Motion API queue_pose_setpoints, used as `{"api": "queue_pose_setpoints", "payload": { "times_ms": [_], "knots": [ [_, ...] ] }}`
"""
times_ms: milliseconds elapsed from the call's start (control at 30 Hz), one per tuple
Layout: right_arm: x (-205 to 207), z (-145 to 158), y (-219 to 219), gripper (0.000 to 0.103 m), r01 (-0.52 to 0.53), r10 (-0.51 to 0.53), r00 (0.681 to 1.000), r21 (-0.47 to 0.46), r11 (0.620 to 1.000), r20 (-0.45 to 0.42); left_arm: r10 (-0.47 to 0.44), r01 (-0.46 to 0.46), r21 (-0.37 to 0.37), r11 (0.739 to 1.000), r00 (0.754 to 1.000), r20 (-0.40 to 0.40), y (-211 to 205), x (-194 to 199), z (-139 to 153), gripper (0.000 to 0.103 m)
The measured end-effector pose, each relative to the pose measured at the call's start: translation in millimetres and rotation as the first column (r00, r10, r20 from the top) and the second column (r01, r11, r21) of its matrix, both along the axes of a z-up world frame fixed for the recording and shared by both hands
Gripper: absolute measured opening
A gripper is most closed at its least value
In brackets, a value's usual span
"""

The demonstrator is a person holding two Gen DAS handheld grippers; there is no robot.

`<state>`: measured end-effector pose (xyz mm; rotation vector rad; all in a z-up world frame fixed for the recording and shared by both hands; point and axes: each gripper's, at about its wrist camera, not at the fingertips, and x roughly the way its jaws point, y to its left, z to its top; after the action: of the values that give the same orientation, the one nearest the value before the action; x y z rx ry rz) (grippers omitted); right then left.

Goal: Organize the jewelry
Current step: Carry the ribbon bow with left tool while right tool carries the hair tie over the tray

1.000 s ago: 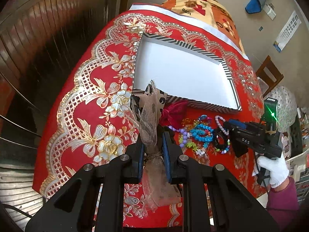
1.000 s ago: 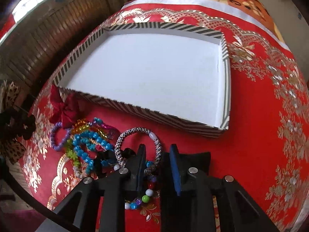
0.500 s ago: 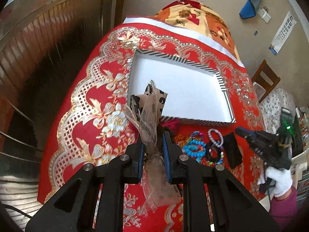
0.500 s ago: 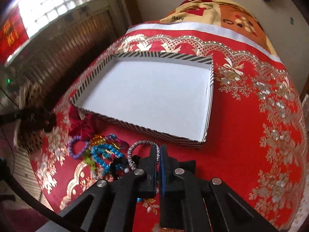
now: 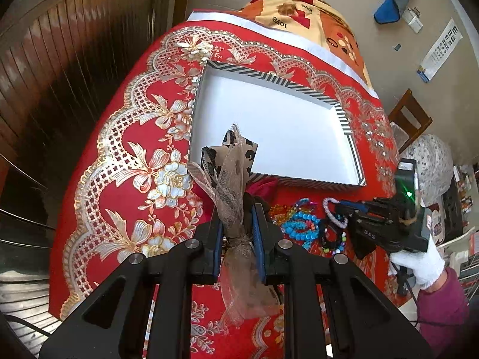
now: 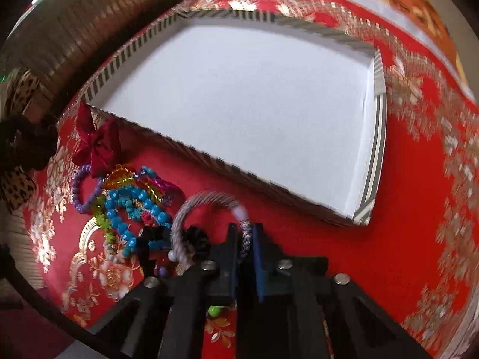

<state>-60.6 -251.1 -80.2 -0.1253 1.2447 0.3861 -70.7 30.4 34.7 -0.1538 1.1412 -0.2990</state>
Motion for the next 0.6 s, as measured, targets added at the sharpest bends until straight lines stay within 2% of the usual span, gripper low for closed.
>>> {"api": "queue_pose_setpoints", "payload": {
  "times_ms": [300, 467, 600],
  "knots": [
    [-17, 68, -21, 0.006, 0.072, -0.097, 0.981, 0.151, 0.986, 0.166, 0.0, 0.0, 0.005, 1.0, 0.999, 0.049, -2, 19, 22, 0.016],
    [3, 92, -19, 0.006, 0.11, -0.142, 0.966, 0.151, 0.982, 0.215, -0.025, 0.024, 0.012, 1.0, 0.996, 0.091, -14, 44, 34, 0.016],
    [27, 96, -19, 0.006, 0.142, -0.17, 0.958, 0.131, 0.981, 0.23, -0.047, 0.048, -0.003, 0.999, 0.995, 0.086, -26, 71, 32, 0.016]
  ]
}}
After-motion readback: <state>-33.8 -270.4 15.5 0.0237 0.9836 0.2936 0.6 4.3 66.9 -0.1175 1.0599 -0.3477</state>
